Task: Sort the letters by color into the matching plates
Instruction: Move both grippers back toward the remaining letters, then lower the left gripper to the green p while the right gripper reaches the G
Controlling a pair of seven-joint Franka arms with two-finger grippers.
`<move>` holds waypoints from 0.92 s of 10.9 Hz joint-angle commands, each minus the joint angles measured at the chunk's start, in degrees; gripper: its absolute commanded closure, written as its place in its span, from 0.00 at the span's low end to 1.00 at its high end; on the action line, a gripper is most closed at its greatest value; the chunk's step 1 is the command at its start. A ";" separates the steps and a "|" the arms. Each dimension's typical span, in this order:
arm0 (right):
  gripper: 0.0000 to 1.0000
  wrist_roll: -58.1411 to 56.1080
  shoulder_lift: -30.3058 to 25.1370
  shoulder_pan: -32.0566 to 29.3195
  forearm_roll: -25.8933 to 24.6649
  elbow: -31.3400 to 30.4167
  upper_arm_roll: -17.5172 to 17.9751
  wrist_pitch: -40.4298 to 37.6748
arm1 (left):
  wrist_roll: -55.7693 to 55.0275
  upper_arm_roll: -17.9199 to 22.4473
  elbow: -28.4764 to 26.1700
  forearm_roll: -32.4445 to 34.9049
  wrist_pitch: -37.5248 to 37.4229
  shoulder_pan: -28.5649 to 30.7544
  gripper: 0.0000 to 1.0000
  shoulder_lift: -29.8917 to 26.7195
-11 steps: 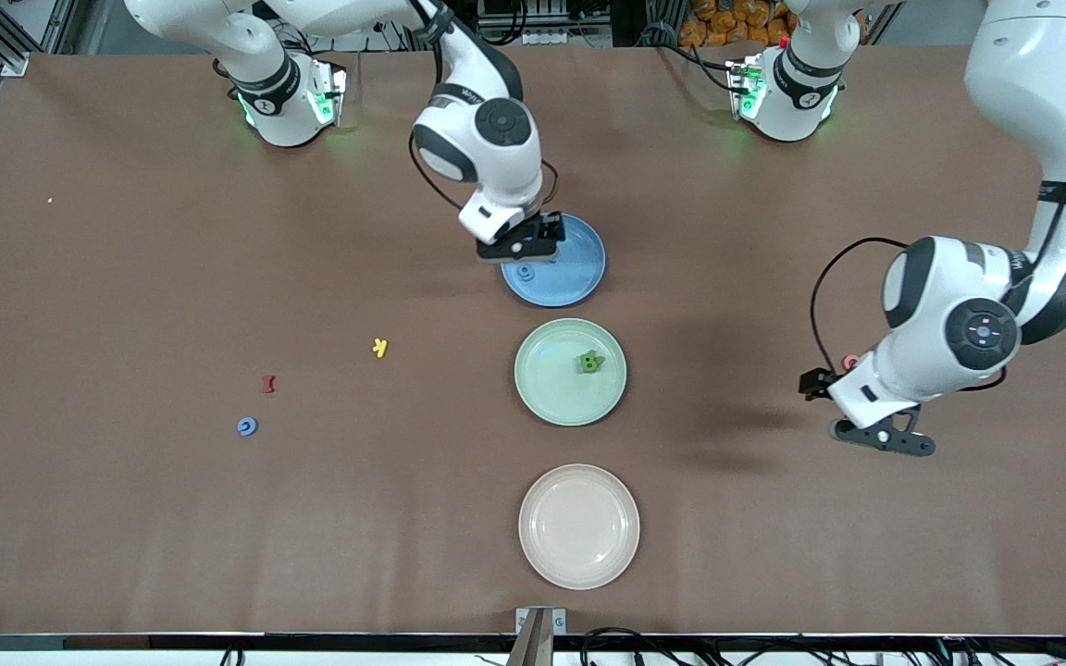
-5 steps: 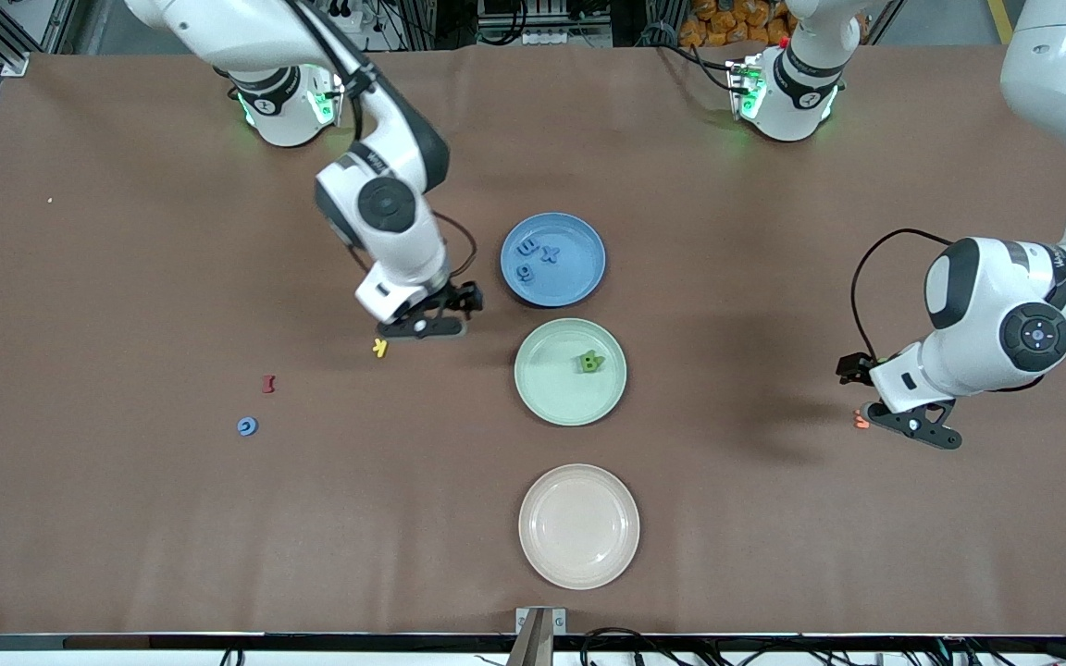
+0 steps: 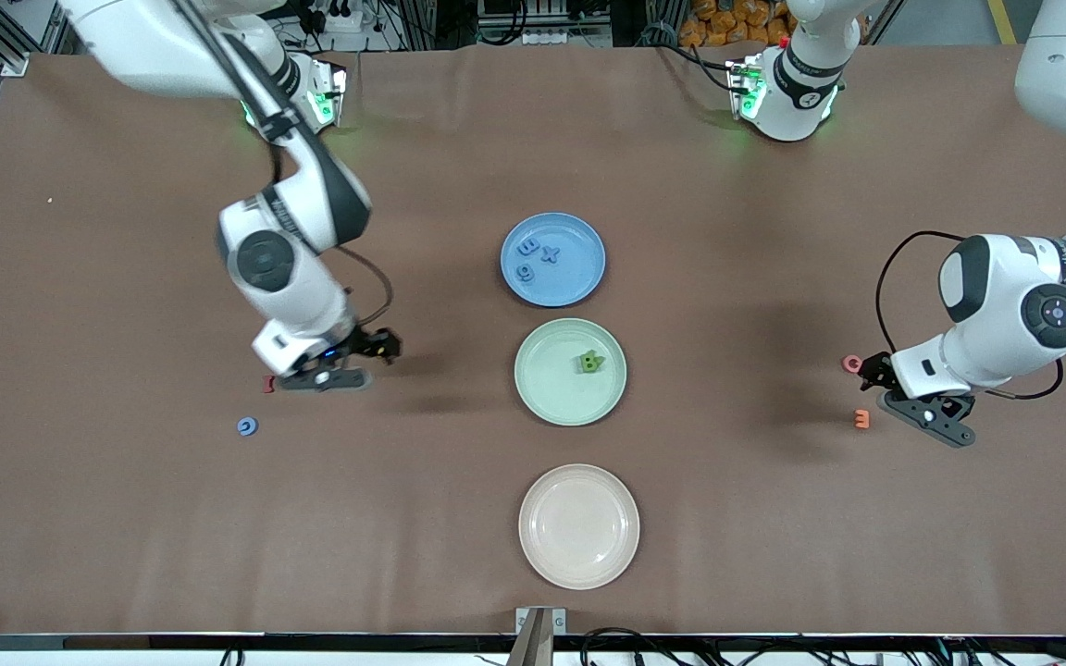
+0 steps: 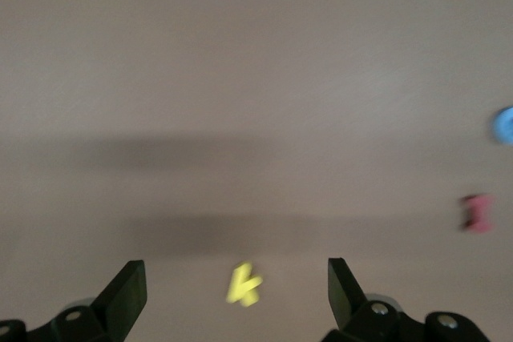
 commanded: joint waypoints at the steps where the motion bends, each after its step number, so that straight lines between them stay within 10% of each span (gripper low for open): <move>1: 0.00 -6.72 0.78 -8.64 -0.13 2.82 1.02 -0.68 | 2.49 -1.00 -7.50 1.32 4.95 2.52 0.00 -3.49; 10: 0.00 -15.35 12.90 -14.11 -0.13 14.24 -3.03 -0.77 | 18.20 -1.00 -9.18 1.32 5.48 7.26 0.00 -1.91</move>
